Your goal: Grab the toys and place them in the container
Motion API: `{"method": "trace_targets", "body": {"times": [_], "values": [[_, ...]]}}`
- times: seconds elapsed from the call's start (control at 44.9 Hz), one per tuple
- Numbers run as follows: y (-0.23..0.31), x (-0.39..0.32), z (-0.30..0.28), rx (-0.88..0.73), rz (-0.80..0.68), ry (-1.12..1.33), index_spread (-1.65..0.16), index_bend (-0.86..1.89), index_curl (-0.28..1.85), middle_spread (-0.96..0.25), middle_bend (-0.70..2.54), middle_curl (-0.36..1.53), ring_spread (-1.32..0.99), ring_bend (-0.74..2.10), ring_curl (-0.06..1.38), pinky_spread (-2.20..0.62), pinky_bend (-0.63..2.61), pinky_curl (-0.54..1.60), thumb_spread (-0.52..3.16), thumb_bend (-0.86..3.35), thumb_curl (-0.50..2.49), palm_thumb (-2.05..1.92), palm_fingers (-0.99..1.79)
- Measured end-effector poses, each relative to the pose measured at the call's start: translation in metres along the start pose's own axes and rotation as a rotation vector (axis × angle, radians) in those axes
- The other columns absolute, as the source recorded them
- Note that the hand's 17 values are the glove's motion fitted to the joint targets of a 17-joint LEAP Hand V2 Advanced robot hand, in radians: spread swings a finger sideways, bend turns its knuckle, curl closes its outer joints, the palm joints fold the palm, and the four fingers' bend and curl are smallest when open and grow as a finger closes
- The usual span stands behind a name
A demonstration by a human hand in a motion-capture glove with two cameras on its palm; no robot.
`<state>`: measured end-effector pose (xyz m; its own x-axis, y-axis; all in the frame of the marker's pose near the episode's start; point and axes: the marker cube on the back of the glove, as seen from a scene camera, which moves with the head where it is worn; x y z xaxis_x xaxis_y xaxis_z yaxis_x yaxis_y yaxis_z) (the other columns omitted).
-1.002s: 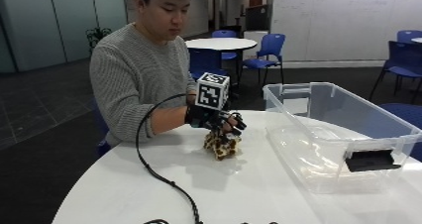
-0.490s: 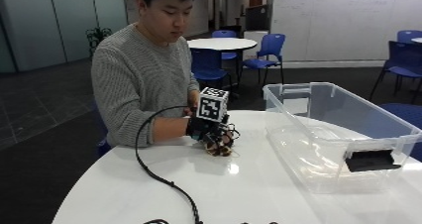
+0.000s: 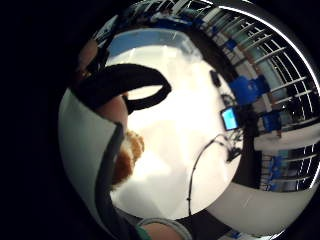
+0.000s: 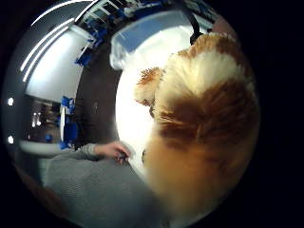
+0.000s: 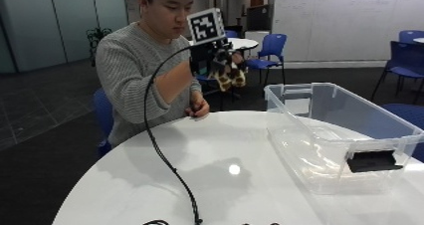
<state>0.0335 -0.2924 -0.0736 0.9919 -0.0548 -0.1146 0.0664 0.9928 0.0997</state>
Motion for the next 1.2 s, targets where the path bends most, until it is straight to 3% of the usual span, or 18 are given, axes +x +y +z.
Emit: {"method": "trace_targets", "body": {"times": [0.134, 0.267, 0.356, 0.468, 0.601, 0.668, 0.757, 0.824, 0.913, 1.002, 1.024, 1.091, 1.202], "values": [[-0.021, -0.020, -0.025, 0.045, -0.039, -0.020, -0.41, 0.18, 0.42, -0.30, 0.44, 0.52, -0.47, 0.81, 0.45, -0.39, 1.04, 0.40, 1.11, 0.09, 0.63, 0.53, 0.66], [-0.067, -0.029, 0.003, 0.038, -0.196, 0.044, -0.42, 0.18, 0.45, -0.31, 0.44, 0.55, -0.47, 0.82, 0.46, -0.40, 1.05, 0.40, 1.08, 0.08, 0.66, 0.53, 0.65], [-0.133, -0.073, 0.025, 0.023, 0.007, -0.166, -0.42, 0.17, 0.47, -0.31, 0.44, 0.57, -0.48, 0.82, 0.47, -0.40, 1.06, 0.41, 1.08, 0.06, 0.68, 0.52, 0.64], [-0.208, -0.089, 0.074, -0.019, 0.017, 0.060, -0.42, 0.17, 0.49, -0.31, 0.44, 0.60, -0.48, 0.81, 0.48, -0.39, 1.07, 0.41, 1.07, 0.05, 0.71, 0.52, 0.61], [-0.268, -0.115, 0.118, -0.109, 0.068, 0.109, -0.43, 0.16, 0.51, -0.31, 0.45, 0.63, -0.48, 0.81, 0.49, -0.38, 1.08, 0.41, 1.08, 0.03, 0.73, 0.51, 0.57], [-0.279, -0.128, 0.127, -0.147, 0.016, 0.022, -0.43, 0.15, 0.51, -0.32, 0.45, 0.64, -0.48, 0.81, 0.49, -0.38, 1.09, 0.42, 1.09, 0.02, 0.73, 0.50, 0.55], [-0.289, -0.119, 0.143, -0.184, 0.093, 0.127, -0.43, 0.15, 0.52, -0.32, 0.46, 0.66, -0.48, 0.81, 0.50, -0.38, 1.10, 0.42, 1.10, 0.01, 0.74, 0.49, 0.54], [-0.290, -0.128, 0.150, -0.205, 0.010, 0.030, -0.43, 0.15, 0.53, -0.32, 0.47, 0.68, -0.49, 0.80, 0.50, -0.37, 1.11, 0.42, 1.12, 0.01, 0.75, 0.49, 0.52], [-0.289, -0.124, 0.163, -0.271, 0.018, 0.033, -0.43, 0.14, 0.53, -0.32, 0.49, 0.70, -0.48, 0.78, 0.50, -0.36, 1.13, 0.42, 1.14, -0.01, 0.75, 0.46, 0.49], [-0.285, -0.131, 0.174, -0.354, -0.033, -0.028, -0.42, 0.21, 0.57, -0.30, 0.47, 0.70, -0.45, 0.68, 0.50, -0.31, 1.13, 0.43, 1.20, -0.04, 0.70, 0.35, 0.29], [-0.284, -0.131, 0.176, -0.369, -0.033, -0.026, -0.42, 0.21, 0.56, -0.28, 0.35, 0.65, -0.41, 0.58, 0.47, -0.25, 1.17, 0.44, 1.21, -0.07, 0.66, 0.28, 0.08], [-0.281, -0.128, 0.182, -0.402, -0.031, -0.022, -0.41, 0.17, 0.56, -0.25, 0.21, 0.61, -0.31, 0.48, 0.46, -0.16, 1.26, 0.47, 1.23, -0.08, 0.61, 0.18, -0.16], [-0.277, -0.111, 0.188, -0.419, 0.099, 0.111, -0.40, 0.15, 0.50, -0.20, 0.12, 0.53, -0.21, 0.33, 0.38, -0.06, 1.26, 0.43, 1.23, -0.06, 0.54, 0.08, -0.18]]}}
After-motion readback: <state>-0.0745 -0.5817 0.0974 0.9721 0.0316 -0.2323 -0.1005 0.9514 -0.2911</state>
